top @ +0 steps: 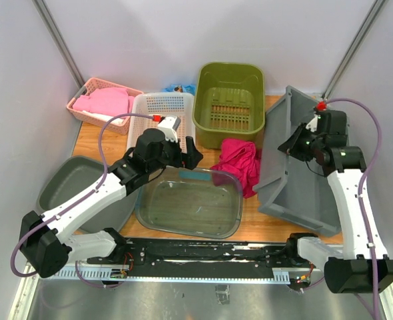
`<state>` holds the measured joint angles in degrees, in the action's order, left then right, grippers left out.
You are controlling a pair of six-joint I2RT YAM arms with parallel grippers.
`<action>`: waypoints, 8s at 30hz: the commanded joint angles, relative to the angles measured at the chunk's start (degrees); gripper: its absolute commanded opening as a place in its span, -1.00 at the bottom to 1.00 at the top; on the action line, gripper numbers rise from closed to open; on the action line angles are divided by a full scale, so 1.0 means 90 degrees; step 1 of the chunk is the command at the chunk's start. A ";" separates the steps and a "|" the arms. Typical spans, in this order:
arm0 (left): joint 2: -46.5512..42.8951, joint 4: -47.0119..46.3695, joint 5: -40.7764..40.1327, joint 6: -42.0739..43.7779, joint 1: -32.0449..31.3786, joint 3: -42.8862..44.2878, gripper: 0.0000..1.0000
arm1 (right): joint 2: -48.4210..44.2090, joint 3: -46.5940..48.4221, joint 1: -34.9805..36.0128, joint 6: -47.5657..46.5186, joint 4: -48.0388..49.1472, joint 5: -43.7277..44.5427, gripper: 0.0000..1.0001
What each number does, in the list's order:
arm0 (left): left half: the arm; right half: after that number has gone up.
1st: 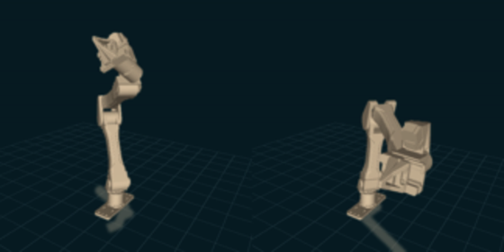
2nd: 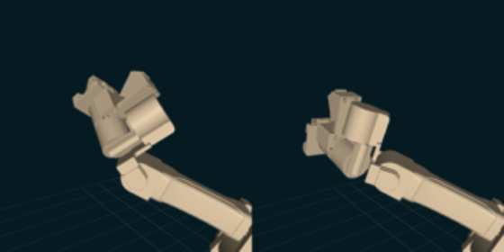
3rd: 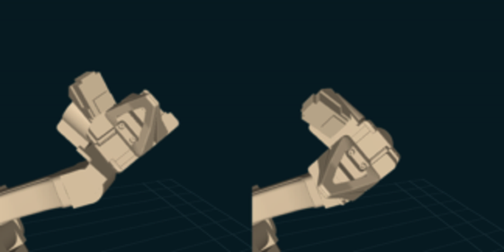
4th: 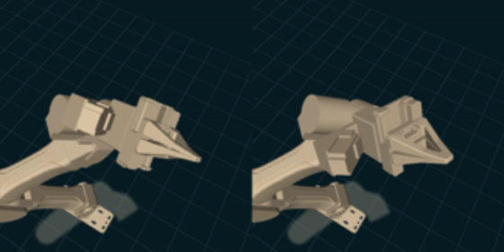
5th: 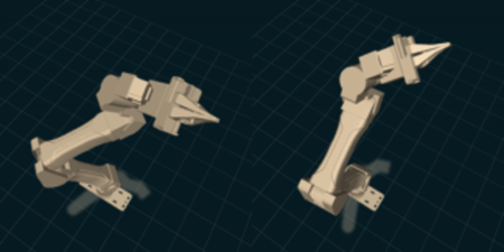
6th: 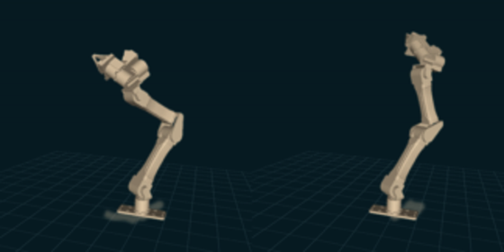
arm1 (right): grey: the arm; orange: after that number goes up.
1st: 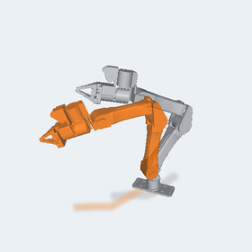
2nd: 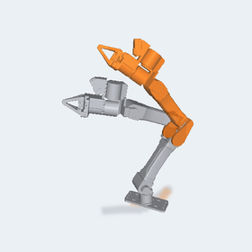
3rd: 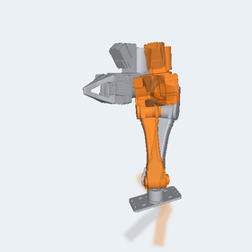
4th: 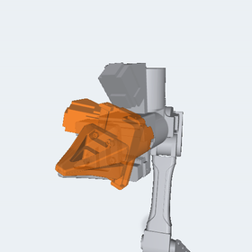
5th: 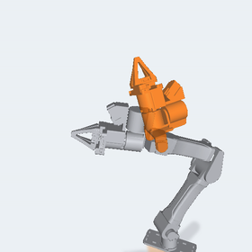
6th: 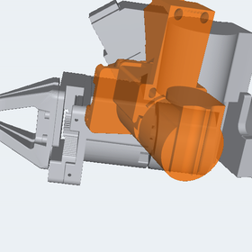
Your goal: Turn the large container upside down
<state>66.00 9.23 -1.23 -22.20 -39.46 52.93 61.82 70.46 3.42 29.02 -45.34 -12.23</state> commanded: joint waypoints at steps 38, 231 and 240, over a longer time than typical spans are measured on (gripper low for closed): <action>0.0720 -0.0475 0.0948 -0.0073 -0.0020 0.0665 0.98 | -0.0762 -0.1106 -0.2657 0.2155 0.2859 -0.3367 -0.91; 0.3794 -0.0938 0.3485 -0.0688 -0.1761 0.4598 0.98 | -0.1801 -0.0332 -0.2102 -0.0435 -0.1380 0.0002 0.16; 0.2930 -0.0961 0.3064 -0.0634 -0.1686 0.2609 0.98 | -0.1346 -0.1016 -0.1034 0.0044 -0.1442 0.2334 0.13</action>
<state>91.22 0.14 28.47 -28.75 -54.22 80.86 46.85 63.40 -6.96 27.53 -59.86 -0.95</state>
